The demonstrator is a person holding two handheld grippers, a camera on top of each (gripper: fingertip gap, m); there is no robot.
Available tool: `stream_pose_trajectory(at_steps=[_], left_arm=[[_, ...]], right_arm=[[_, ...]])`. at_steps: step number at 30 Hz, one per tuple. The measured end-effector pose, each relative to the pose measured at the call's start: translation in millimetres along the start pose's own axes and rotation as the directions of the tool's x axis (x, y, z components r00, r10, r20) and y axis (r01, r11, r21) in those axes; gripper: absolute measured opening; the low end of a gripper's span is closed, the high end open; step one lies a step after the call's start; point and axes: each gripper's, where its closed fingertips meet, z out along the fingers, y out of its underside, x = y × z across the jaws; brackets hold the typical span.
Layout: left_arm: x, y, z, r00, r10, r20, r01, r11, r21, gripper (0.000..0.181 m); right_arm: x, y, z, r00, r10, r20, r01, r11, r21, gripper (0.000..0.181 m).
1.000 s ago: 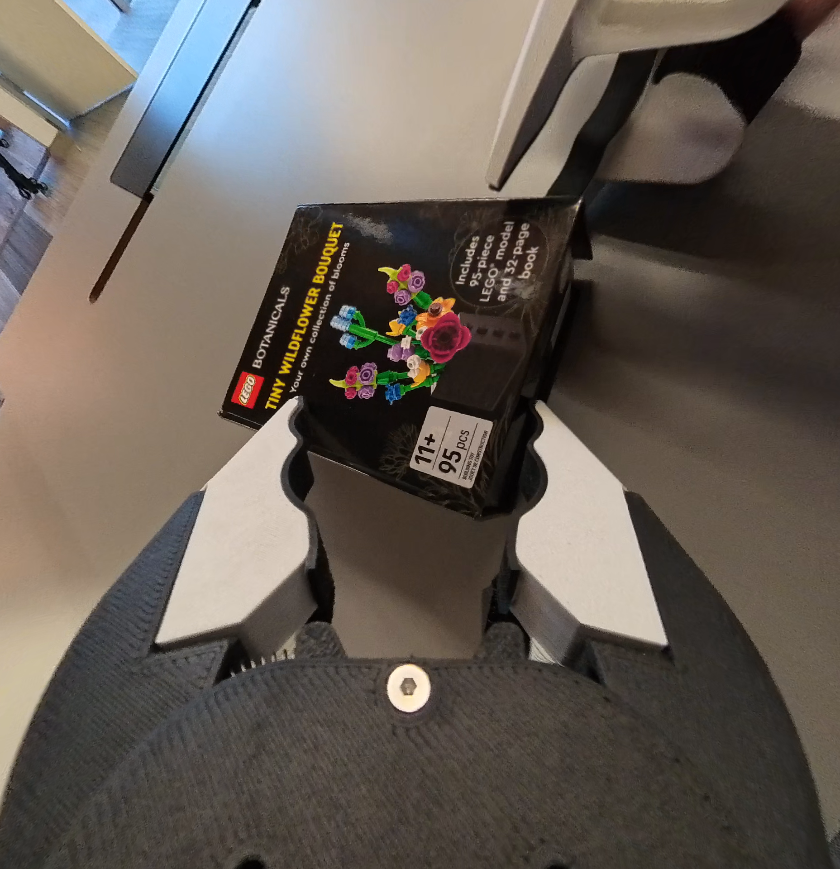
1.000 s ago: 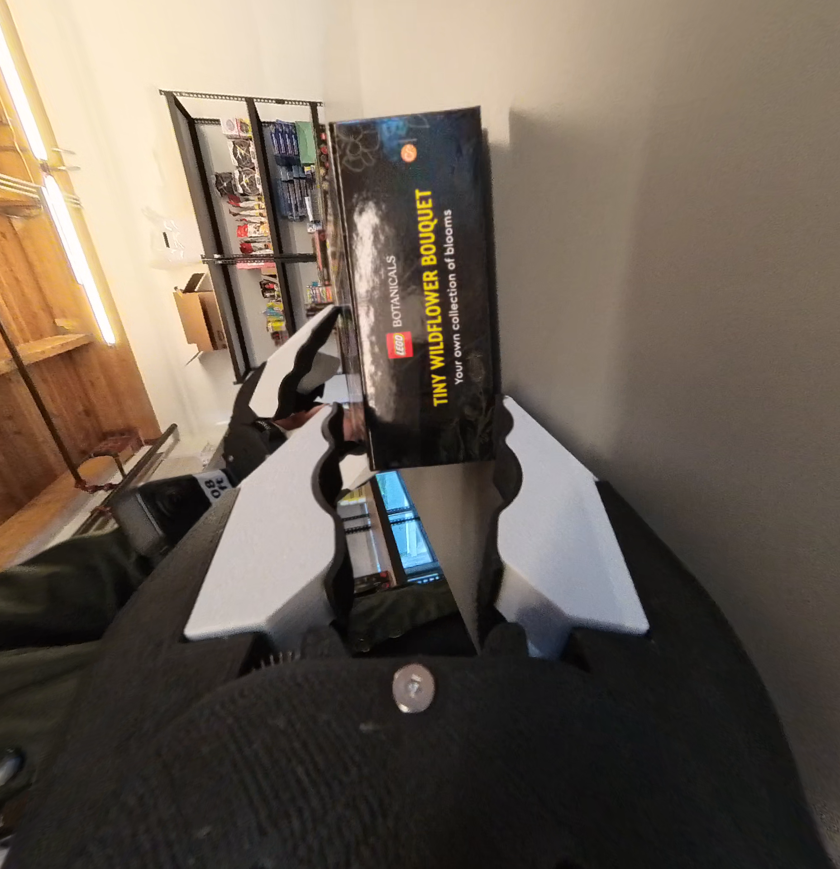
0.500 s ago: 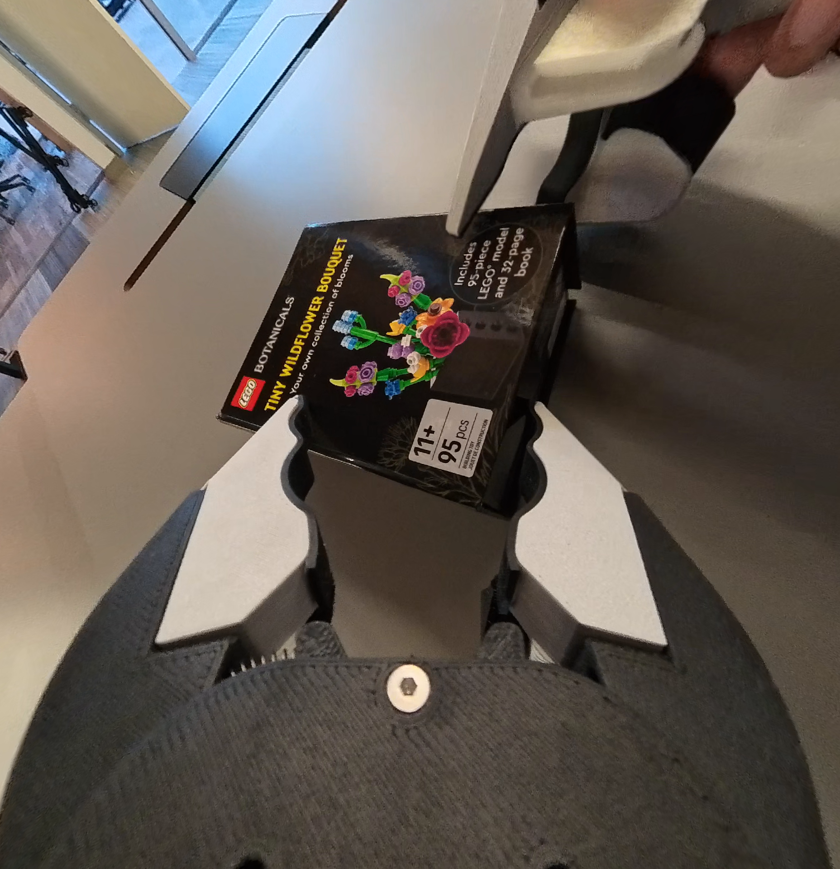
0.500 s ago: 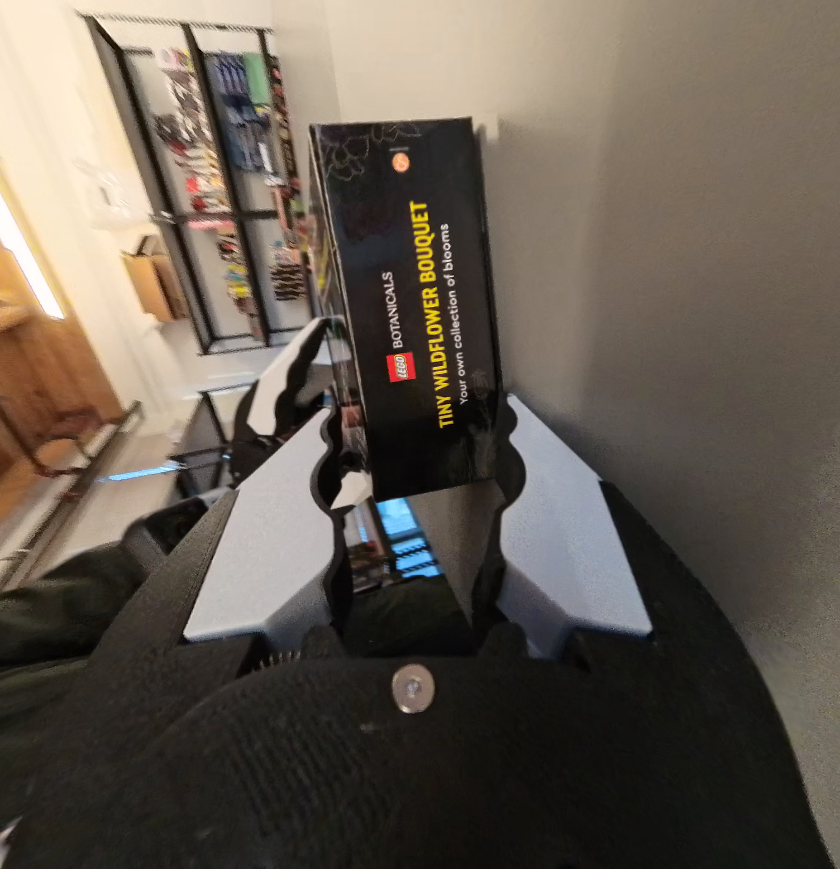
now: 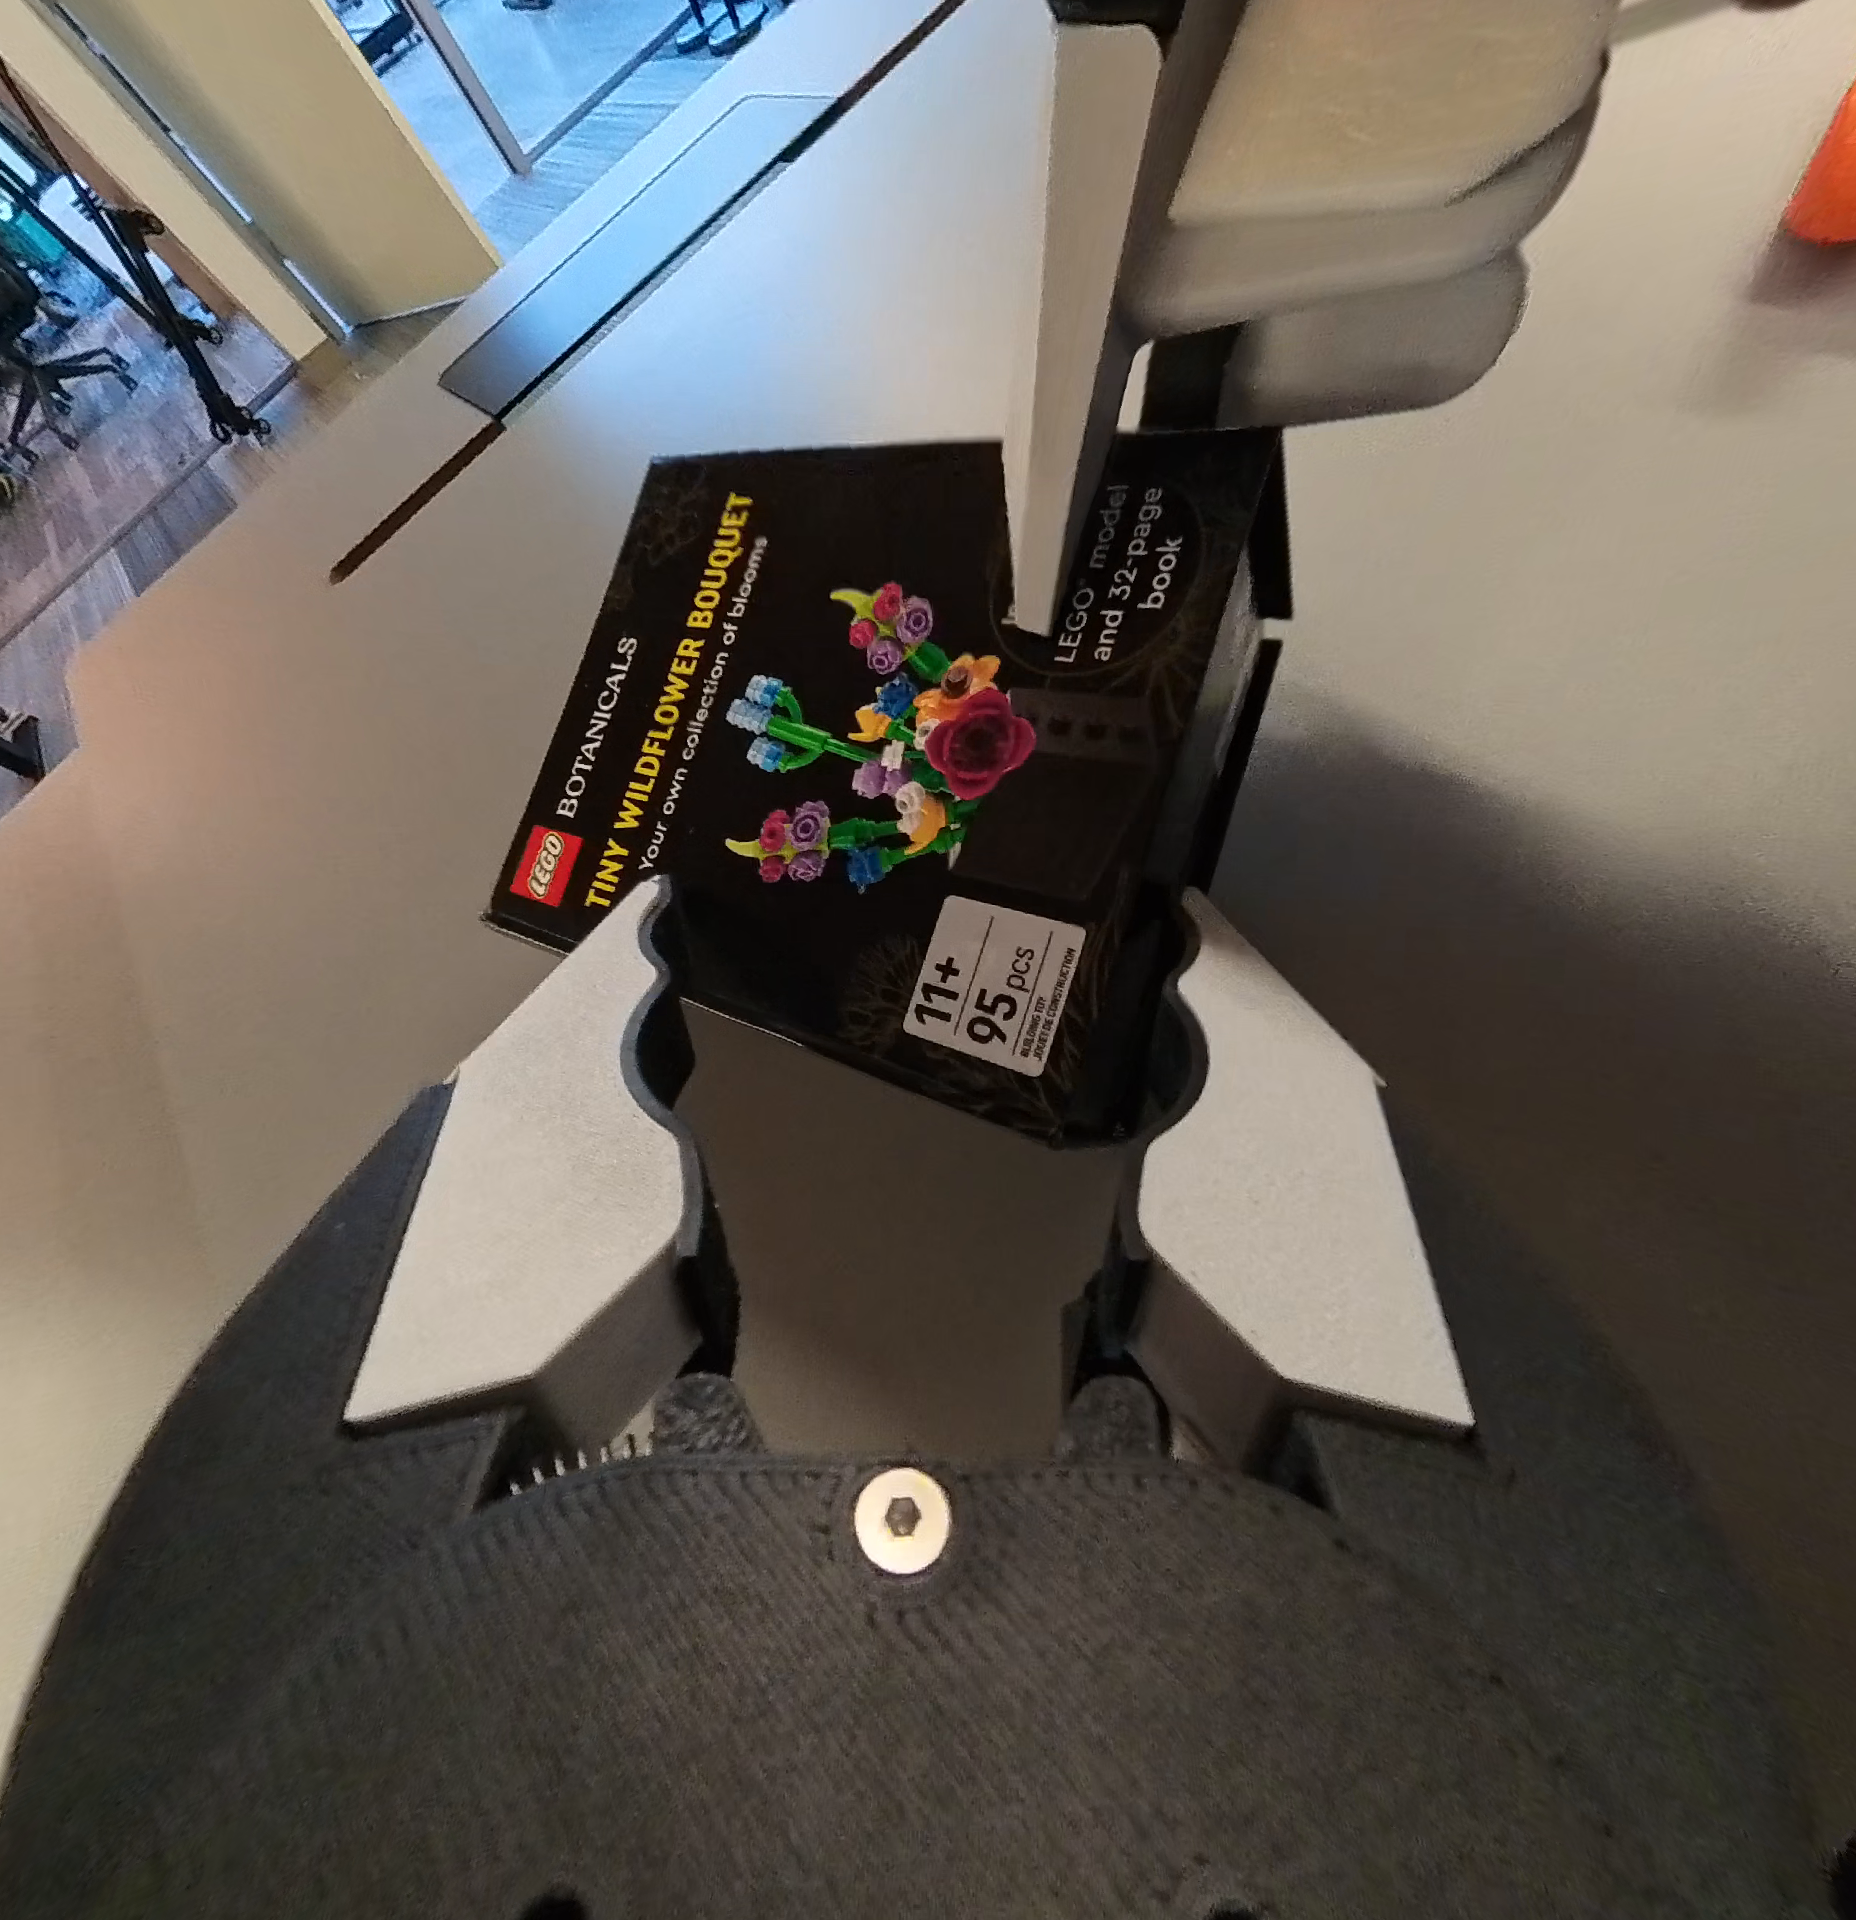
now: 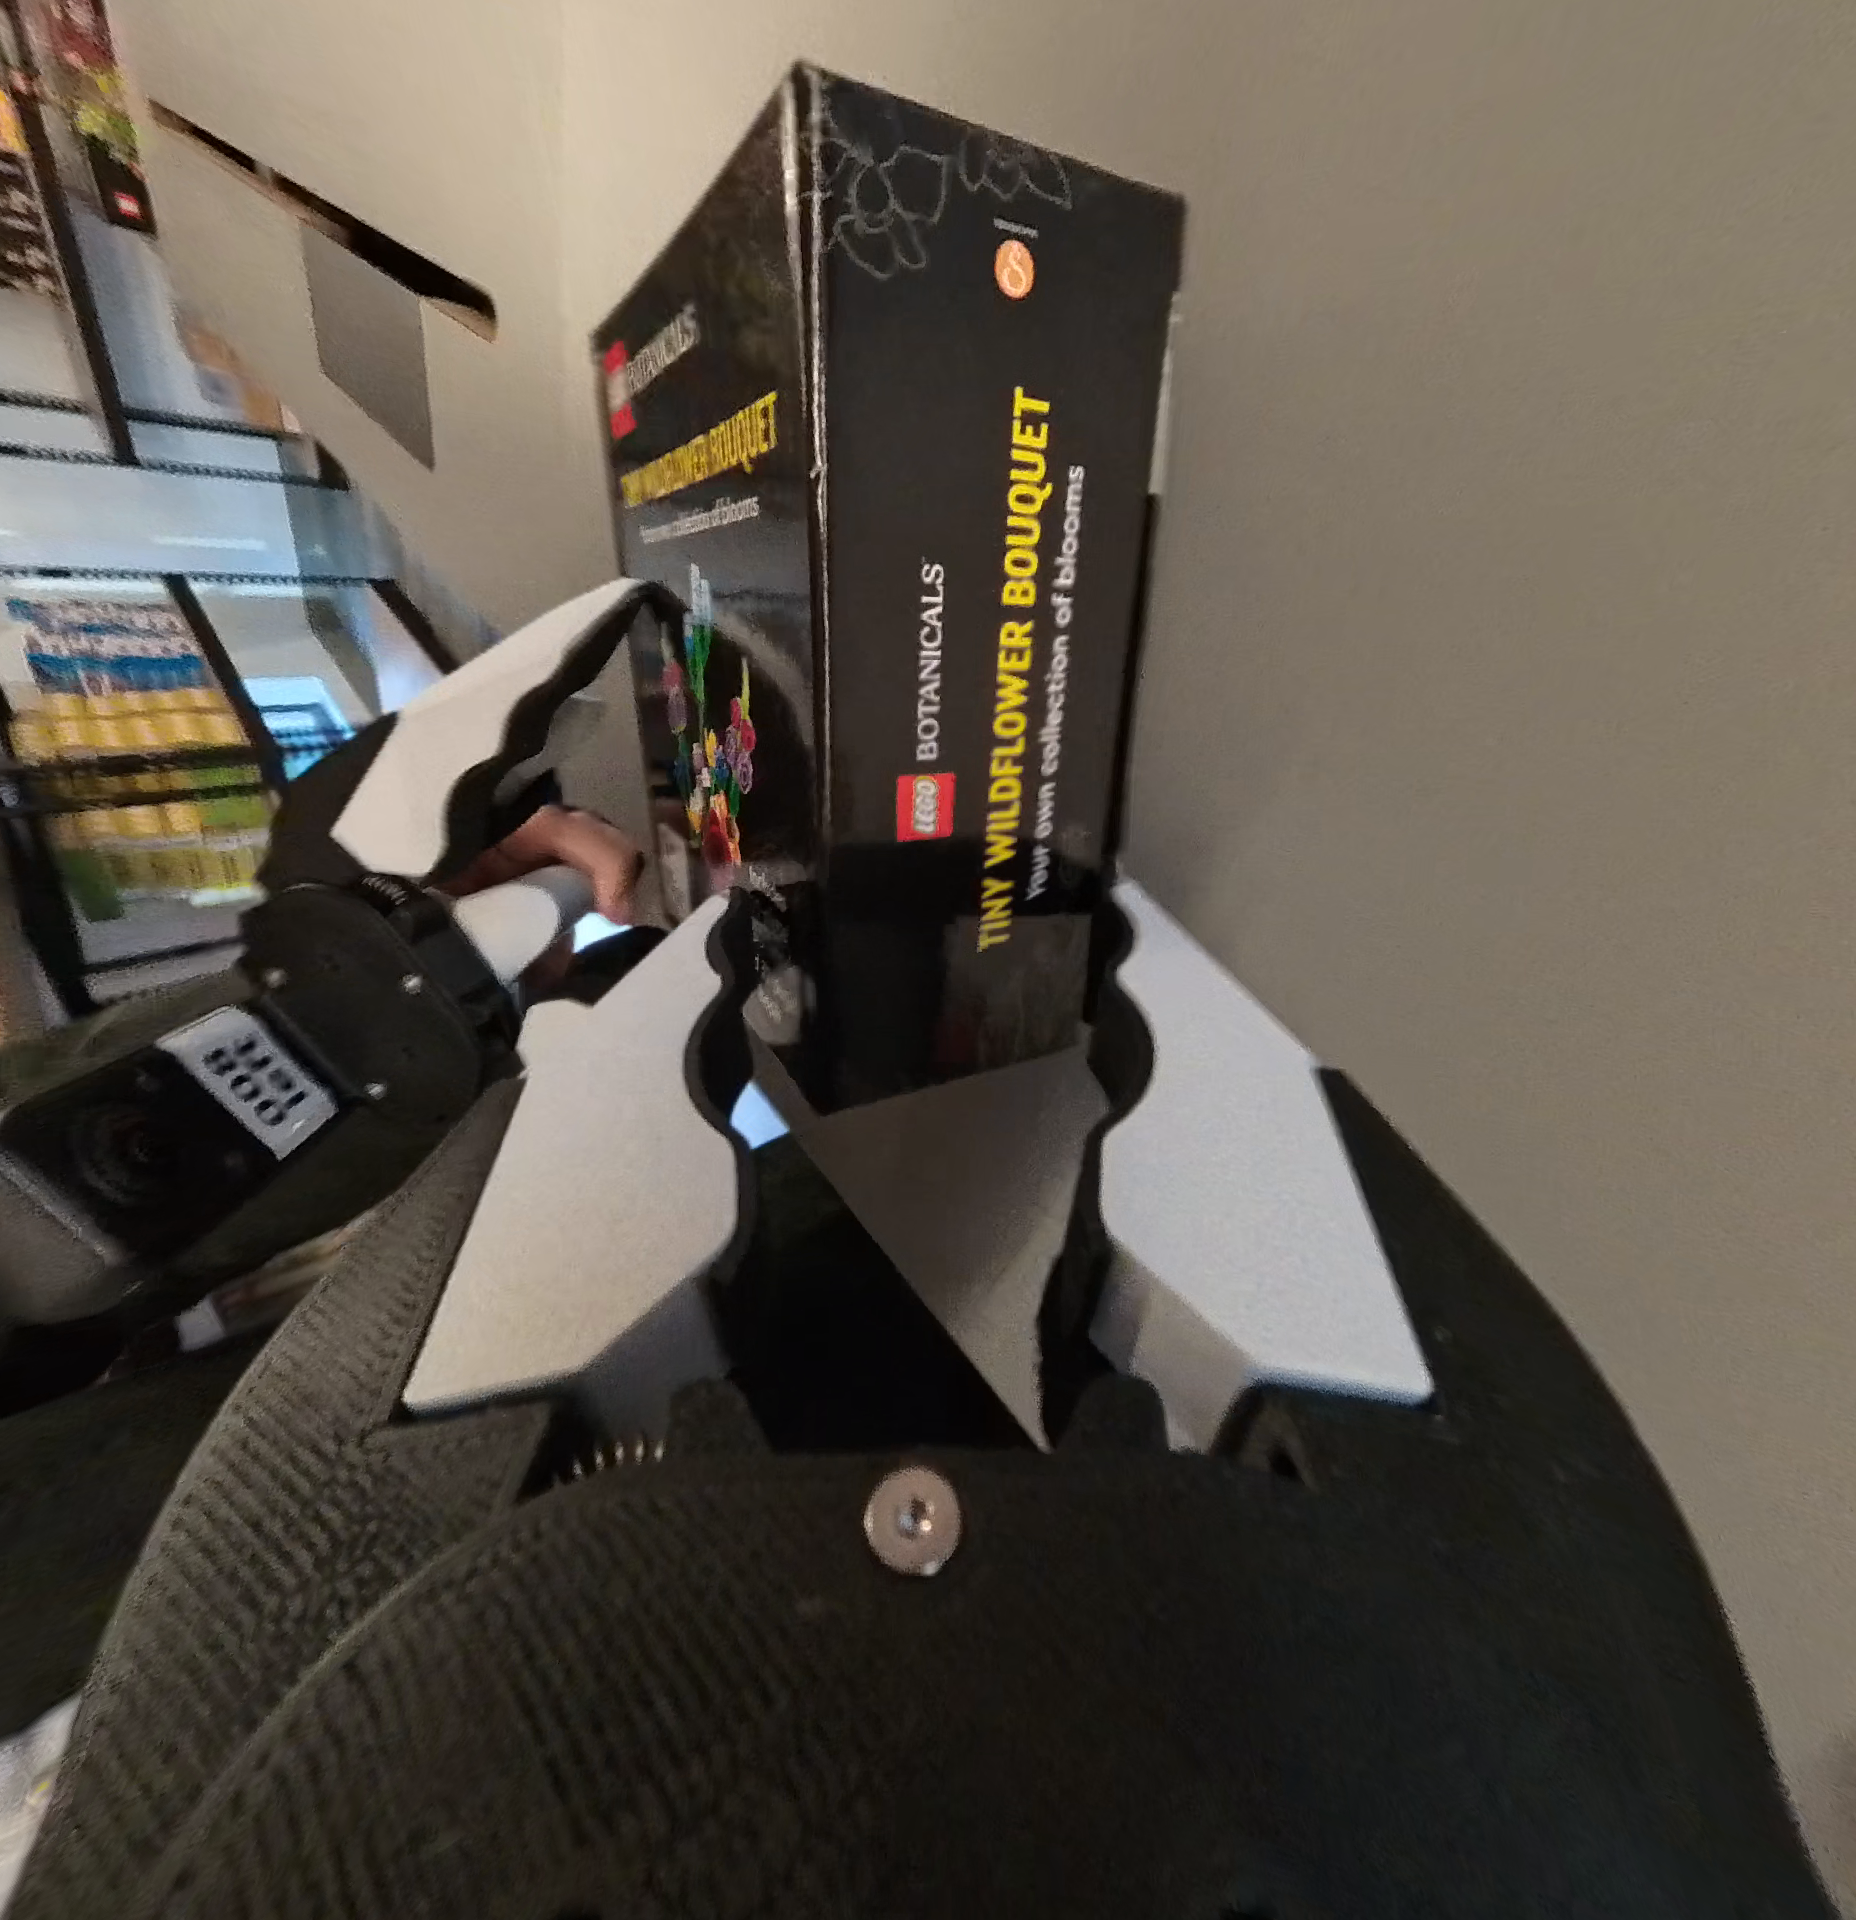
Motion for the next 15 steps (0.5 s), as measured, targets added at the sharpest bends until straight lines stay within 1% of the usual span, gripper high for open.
stream_pose_trajectory(at_steps=[1,4,7,9,12,15], left_arm=[[-1.1,0.5,-1.4,1.0,-0.009,0.002,0.009,1.0,0.0,0.09],[-3.9,1.8,-5.8,0.999,-0.051,-0.001,0.051,0.999,0.0,0.089],[-6.4,3.4,-8.6,0.996,-0.088,0.005,0.088,0.996,0.021,0.089],[-7.8,4.4,-10.8,0.994,-0.108,0.002,0.108,0.994,0.022,0.089],[-10.8,7.5,-16.0,0.987,-0.16,-0.008,0.16,0.986,0.04,0.088],[-13.9,11.9,-21.8,0.976,-0.217,-0.019,0.218,0.975,0.041,0.088]], right_arm=[[-5.2,1.0,0.1,1.0,-0.005,-0.014,0.005,1.0,-0.012,0.065],[-13.9,1.3,0.0,0.991,-0.07,-0.113,0.067,0.997,-0.031,0.065],[-20.5,2.8,2.1,0.967,-0.146,-0.209,0.132,0.988,-0.081,0.068],[-25.2,3.7,2.9,0.946,-0.172,-0.274,0.147,0.983,-0.108,0.07],[-36.5,4.6,4.0,0.896,-0.235,-0.376,0.197,0.971,-0.139,0.07],[-48.3,8.3,7.8,0.82,-0.33,-0.468,0.271,0.944,-0.19,0.074]])
